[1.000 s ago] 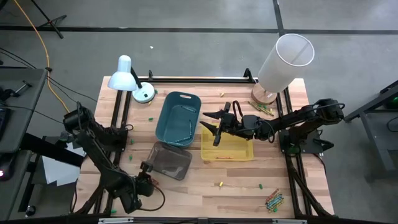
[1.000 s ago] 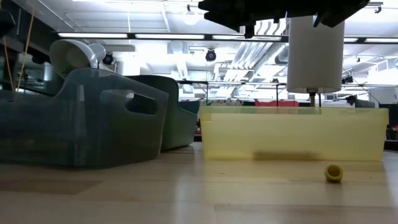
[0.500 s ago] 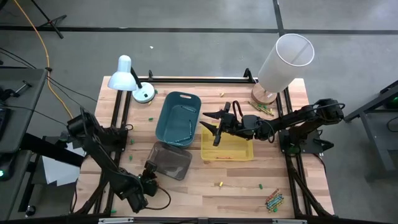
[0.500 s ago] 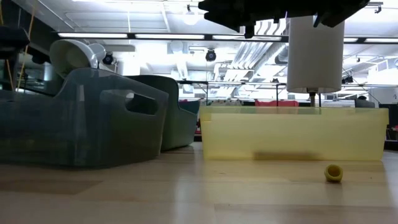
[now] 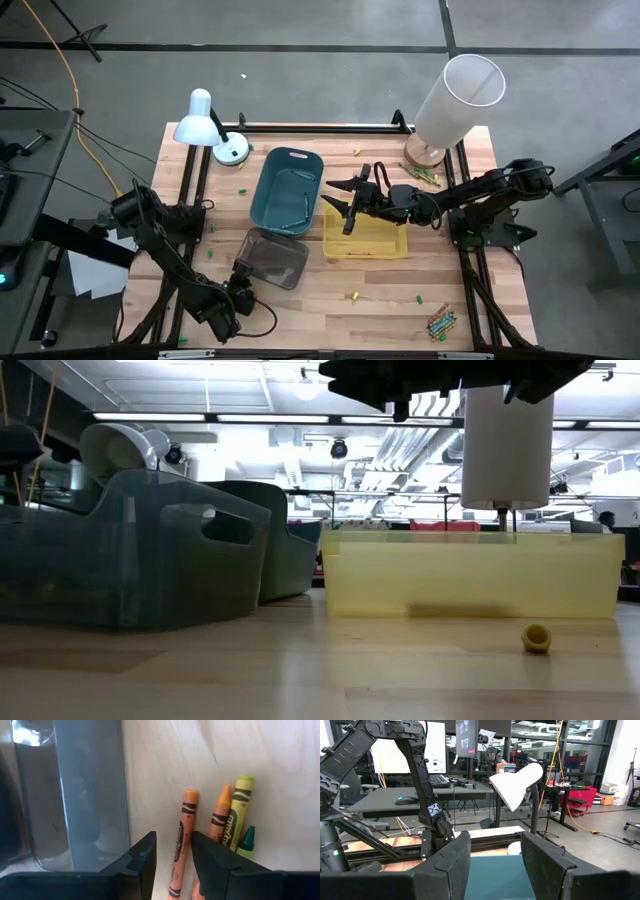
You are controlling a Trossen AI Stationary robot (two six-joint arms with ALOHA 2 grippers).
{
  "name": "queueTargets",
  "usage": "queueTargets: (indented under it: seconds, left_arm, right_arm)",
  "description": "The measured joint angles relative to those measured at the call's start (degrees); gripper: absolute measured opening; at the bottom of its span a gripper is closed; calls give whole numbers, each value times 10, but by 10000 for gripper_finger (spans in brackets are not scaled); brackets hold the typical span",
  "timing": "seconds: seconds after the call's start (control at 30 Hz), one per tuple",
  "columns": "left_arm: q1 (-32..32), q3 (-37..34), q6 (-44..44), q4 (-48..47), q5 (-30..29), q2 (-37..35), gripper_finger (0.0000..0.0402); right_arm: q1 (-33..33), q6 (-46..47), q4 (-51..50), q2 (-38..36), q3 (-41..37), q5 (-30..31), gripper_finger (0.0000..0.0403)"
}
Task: Sort crayons
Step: Put the orange crayon into the yellow bin
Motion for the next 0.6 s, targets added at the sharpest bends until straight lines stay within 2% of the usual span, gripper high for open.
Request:
queueTargets:
  seconds: [0.37,0.6]
  left_arm:
    - [2,1,-16,1,24,3,110]
    - [19,1,-14,10,58,2,51]
  right_arm:
    - [0,2,0,0,0,0,167]
    - [0,5,0,0,0,0,167]
